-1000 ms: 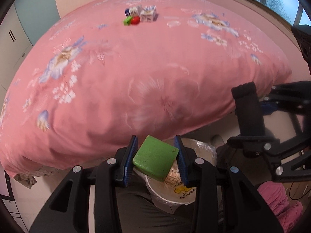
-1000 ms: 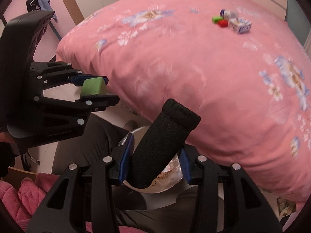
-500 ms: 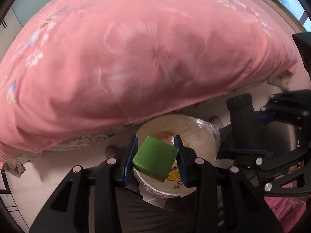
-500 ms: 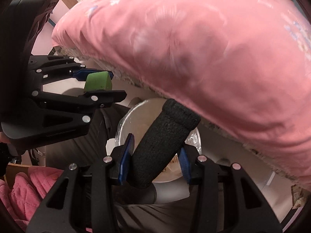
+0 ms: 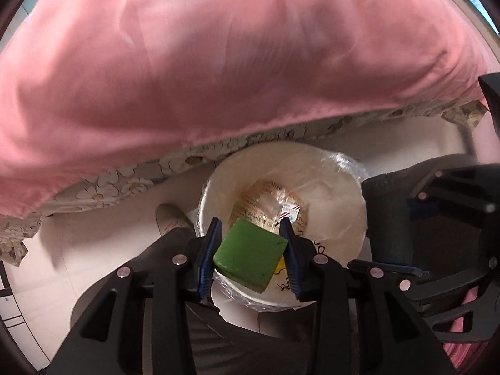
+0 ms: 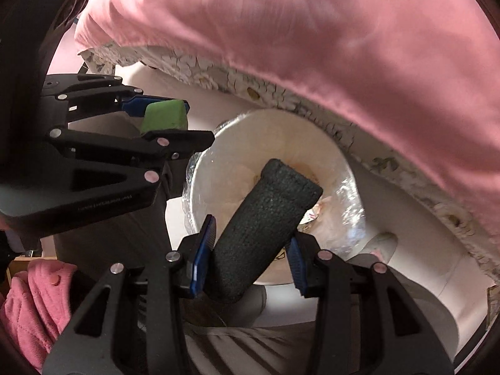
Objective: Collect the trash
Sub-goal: 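Lower the green cube and black foam tube with both tools into the bin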
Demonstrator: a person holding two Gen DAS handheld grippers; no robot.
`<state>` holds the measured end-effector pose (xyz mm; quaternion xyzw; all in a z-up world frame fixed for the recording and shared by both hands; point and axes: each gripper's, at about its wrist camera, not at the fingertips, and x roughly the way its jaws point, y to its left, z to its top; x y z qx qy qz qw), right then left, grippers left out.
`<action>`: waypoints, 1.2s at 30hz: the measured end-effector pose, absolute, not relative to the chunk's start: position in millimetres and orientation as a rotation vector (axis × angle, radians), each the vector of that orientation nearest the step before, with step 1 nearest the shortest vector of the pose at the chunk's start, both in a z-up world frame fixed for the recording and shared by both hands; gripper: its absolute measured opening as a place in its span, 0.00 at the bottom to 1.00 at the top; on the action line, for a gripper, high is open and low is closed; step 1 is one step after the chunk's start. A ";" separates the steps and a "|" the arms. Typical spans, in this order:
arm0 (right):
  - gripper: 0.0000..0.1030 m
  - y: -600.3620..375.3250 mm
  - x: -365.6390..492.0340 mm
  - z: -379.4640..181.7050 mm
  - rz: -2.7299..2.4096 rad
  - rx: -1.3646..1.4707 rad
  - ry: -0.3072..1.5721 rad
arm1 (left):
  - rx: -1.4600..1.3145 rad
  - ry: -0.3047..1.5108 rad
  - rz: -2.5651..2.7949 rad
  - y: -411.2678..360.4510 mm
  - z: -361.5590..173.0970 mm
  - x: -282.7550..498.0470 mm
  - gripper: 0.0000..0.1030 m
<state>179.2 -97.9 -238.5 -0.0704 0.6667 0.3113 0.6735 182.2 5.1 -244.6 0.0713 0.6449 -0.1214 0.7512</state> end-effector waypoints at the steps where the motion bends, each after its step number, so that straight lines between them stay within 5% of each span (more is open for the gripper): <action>1: 0.43 -96.5 178.2 -243.3 0.700 -0.157 1.510 | 0.156 1.414 -0.264 5.3 -247.9 181.8 0.39; 36: 0.44 -87.5 196.8 -391.7 0.594 0.013 1.803 | -0.105 1.662 -0.213 11.0 -378.2 200.5 0.39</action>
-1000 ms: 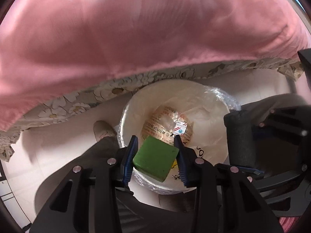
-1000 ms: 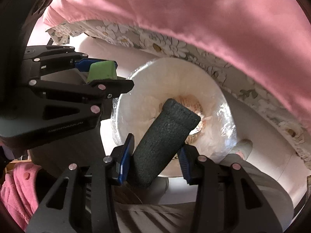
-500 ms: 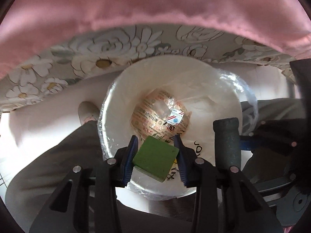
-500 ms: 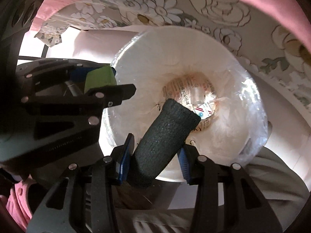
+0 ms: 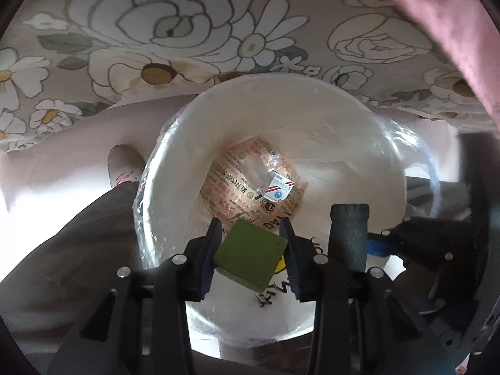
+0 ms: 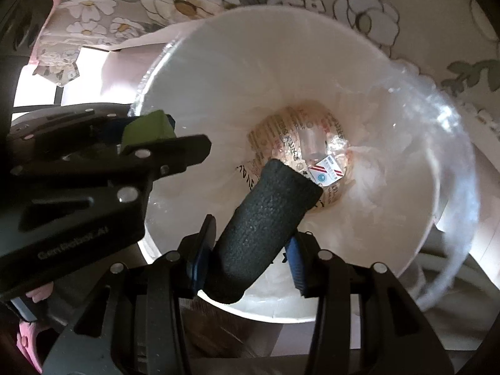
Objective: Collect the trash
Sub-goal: 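Lower the green cube and black foam tube with both tools into the bin, then open the left tool to drop the green cube while the right tool drops the foam tube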
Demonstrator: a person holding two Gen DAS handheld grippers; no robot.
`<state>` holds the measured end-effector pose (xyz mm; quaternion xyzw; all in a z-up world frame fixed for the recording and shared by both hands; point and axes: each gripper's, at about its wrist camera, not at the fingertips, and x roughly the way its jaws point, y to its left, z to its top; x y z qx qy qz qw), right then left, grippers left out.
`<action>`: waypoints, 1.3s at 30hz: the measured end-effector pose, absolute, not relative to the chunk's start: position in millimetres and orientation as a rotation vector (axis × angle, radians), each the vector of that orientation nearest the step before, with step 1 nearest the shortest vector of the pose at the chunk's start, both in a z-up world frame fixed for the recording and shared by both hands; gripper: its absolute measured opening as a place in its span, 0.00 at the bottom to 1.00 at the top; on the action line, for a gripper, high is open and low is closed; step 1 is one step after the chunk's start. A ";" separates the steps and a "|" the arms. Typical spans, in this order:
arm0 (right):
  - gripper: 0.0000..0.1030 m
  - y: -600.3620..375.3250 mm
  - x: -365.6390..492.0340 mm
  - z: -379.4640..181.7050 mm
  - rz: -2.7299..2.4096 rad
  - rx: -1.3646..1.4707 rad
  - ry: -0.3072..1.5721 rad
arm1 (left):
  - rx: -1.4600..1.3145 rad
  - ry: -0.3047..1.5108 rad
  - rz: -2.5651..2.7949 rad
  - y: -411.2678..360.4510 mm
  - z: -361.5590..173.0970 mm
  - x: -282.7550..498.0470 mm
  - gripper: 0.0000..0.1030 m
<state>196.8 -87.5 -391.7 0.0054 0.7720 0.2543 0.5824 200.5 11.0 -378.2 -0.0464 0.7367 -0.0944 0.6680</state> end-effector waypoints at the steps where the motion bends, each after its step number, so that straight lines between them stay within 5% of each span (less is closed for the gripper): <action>1: 0.44 -88.0 196.3 -393.2 0.594 0.014 1.806 | -0.107 1.666 -0.209 11.1 -381.3 201.5 0.39; 39: 0.53 -88.7 186.6 -428.3 0.526 -0.003 1.892 | -0.135 1.760 -0.187 13.6 -420.3 205.5 0.44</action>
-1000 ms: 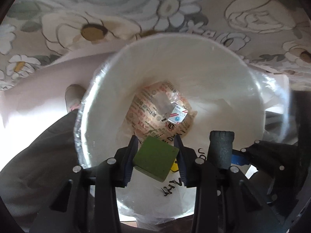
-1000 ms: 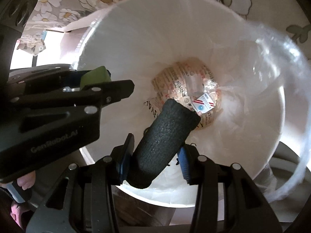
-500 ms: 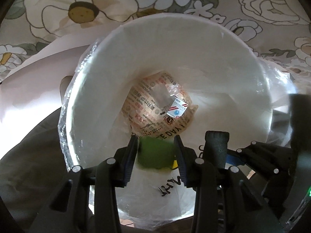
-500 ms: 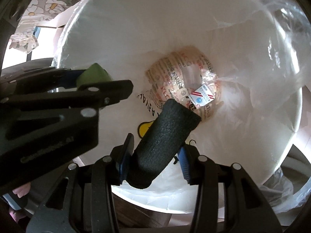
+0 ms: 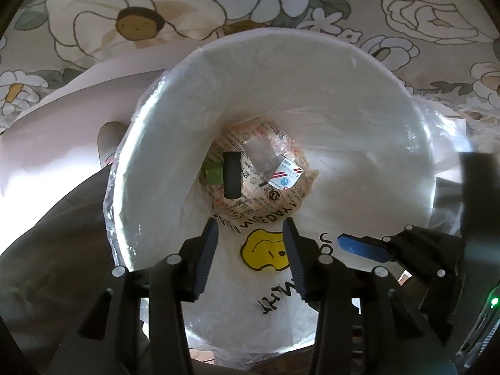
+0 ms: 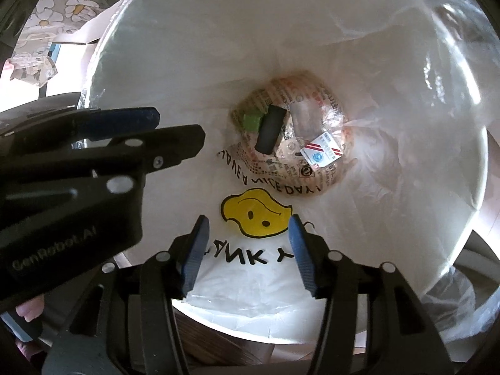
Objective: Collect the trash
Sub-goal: 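Open the left tool to drop the green cube while the right tool drops the foam tube, then move both open tools back toward the items on the bed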
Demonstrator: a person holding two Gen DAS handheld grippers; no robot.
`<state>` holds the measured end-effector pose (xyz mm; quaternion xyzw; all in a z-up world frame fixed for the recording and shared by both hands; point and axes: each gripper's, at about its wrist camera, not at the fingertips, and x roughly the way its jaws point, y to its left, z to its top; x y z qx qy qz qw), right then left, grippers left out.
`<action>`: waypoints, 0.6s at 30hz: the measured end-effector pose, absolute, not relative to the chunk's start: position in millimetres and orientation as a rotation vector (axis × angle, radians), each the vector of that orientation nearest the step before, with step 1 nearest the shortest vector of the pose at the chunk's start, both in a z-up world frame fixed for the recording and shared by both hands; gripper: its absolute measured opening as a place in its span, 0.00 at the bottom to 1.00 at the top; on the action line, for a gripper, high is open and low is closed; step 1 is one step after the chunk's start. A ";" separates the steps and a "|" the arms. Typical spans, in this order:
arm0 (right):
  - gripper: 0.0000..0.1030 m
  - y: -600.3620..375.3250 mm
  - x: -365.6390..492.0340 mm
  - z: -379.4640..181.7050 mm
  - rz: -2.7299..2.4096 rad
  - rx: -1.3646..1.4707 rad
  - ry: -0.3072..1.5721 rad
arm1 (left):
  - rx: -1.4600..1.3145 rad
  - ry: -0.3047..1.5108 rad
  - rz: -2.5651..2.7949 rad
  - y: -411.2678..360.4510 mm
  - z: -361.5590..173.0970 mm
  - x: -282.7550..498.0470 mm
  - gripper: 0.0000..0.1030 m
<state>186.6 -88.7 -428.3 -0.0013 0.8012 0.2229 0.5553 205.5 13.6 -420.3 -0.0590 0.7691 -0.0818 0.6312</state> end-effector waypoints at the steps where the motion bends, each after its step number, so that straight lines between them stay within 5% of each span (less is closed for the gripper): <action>1: 0.53 -89.0 186.3 -425.6 0.528 -0.002 1.890 | -0.140 1.759 -0.188 15.5 -419.1 204.6 0.44; 11: 0.53 -102.9 195.4 -358.3 0.576 -0.009 1.770 | -0.125 1.692 -0.232 17.7 -372.1 193.9 0.44; 18: 0.52 -118.0 199.9 -282.8 0.612 -0.060 1.626 | -0.005 1.530 -0.256 25.8 -293.0 194.4 0.45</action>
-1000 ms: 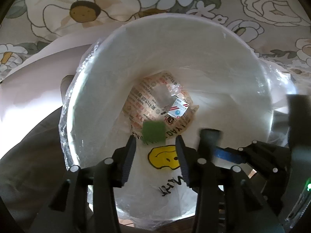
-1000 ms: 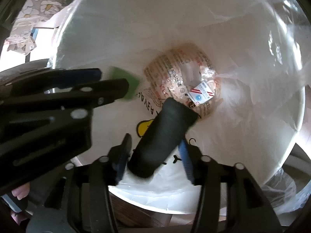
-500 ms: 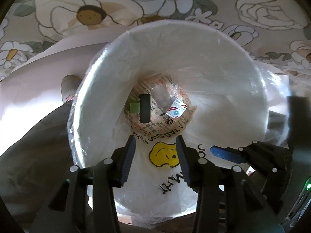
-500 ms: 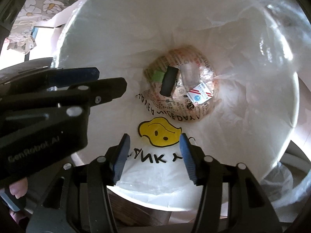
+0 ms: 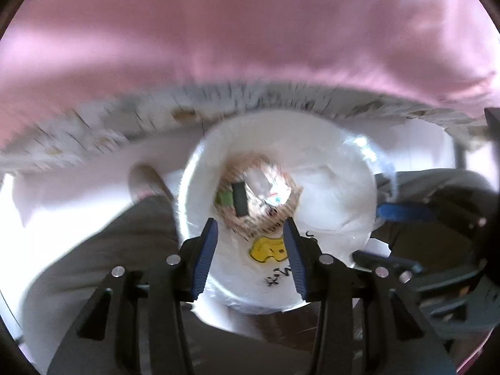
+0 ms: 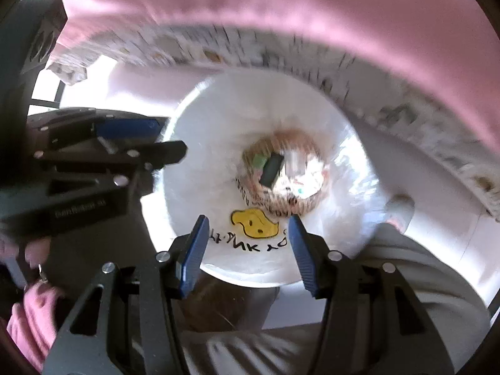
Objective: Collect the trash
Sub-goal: 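Move both open tools back toward the items on the bed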
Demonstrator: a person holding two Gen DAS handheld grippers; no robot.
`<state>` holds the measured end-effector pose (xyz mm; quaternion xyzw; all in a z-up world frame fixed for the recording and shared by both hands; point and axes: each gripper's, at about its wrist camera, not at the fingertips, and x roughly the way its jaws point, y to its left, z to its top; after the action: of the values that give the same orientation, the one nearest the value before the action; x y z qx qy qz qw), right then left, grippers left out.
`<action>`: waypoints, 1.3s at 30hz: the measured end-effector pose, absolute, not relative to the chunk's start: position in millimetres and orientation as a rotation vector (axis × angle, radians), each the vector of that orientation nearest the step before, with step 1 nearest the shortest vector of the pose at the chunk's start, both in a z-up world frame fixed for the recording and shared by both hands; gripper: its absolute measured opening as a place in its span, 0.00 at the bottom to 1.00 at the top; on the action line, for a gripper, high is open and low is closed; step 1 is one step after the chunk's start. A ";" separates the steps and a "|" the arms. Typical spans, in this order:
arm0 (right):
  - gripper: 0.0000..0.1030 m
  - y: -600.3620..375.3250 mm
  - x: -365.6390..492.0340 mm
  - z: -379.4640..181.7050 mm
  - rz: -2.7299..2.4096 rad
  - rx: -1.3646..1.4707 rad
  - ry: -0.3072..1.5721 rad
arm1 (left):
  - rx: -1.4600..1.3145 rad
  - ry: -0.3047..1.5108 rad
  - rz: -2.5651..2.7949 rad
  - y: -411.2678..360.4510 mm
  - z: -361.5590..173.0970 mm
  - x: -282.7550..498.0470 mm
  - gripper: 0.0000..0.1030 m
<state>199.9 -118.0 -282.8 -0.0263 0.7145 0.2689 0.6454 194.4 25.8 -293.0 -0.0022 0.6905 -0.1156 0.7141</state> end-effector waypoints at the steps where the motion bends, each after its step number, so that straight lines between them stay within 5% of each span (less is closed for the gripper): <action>1: 0.52 -120.5 201.2 -270.2 0.614 -0.063 1.603 | 0.009 1.507 -0.261 28.1 -283.2 195.8 0.46; 14: 0.57 -164.0 236.8 -117.6 0.581 -0.075 1.284 | 0.126 1.197 -0.255 50.6 -133.6 231.0 0.63; 21: 0.68 -174.3 269.0 -40.2 0.530 -0.098 1.084 | 0.205 1.054 -0.227 45.6 -76.1 271.0 0.83; 39: 0.70 -193.0 451.1 37.6 0.354 0.036 0.956 | 0.213 0.964 -0.165 34.6 -44.5 423.5 0.86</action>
<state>451.1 -193.0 37.6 0.0174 0.4577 0.1692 0.8727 423.5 34.6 -44.5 0.1019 0.4623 -0.0789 0.8773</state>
